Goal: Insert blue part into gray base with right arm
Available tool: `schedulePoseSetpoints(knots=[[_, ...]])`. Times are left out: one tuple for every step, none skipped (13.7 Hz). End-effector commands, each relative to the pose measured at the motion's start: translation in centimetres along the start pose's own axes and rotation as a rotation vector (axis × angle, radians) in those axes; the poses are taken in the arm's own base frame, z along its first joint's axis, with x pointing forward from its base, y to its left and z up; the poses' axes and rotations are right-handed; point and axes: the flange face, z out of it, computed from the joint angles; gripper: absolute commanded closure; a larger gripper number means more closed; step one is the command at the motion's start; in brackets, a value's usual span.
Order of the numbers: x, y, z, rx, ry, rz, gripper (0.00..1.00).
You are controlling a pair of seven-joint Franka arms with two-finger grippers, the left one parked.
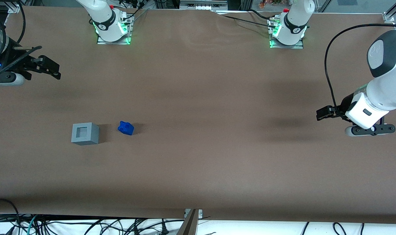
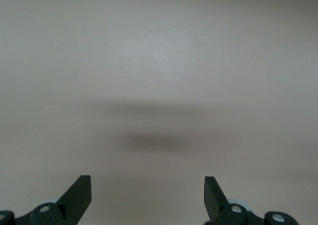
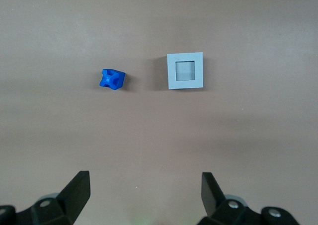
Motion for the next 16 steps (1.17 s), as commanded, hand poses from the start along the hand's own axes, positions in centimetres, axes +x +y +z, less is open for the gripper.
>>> schedulePoseSetpoints(knots=[[-0.3,0.06,-0.14,-0.008,-0.003,-0.012,0.01],[-0.31,-0.04,-0.15,-0.007,-0.003,-0.014,0.01],[-0.31,-0.04,-0.15,-0.007,-0.003,-0.014,0.01],[-0.31,-0.15,-0.15,-0.005,-0.003,-0.014,0.01],[-0.3,-0.15,-0.16,-0.005,-0.001,-0.013,0.01],[-0.29,-0.06,-0.16,-0.005,-0.001,-0.011,0.01],[-0.29,-0.08,-0.16,-0.004,-0.001,-0.011,0.01],[-0.29,-0.08,-0.16,-0.004,-0.001,-0.01,0.01],[-0.25,-0.08,-0.08,-0.003,-0.003,-0.01,0.01],[-0.23,-0.1,-0.09,-0.002,-0.001,-0.01,0.01],[-0.23,-0.1,-0.09,-0.002,-0.001,-0.01,0.01],[-0.18,-0.08,0.06,-0.003,-0.004,-0.01,0.01],[-0.17,-0.1,0.12,-0.002,-0.004,-0.01,0.01],[-0.16,-0.19,0.11,-0.002,-0.003,-0.011,0.01],[-0.12,-0.11,0.37,-0.002,-0.006,-0.008,0.01],[-0.1,-0.19,0.49,-0.002,-0.006,-0.007,0.01]])
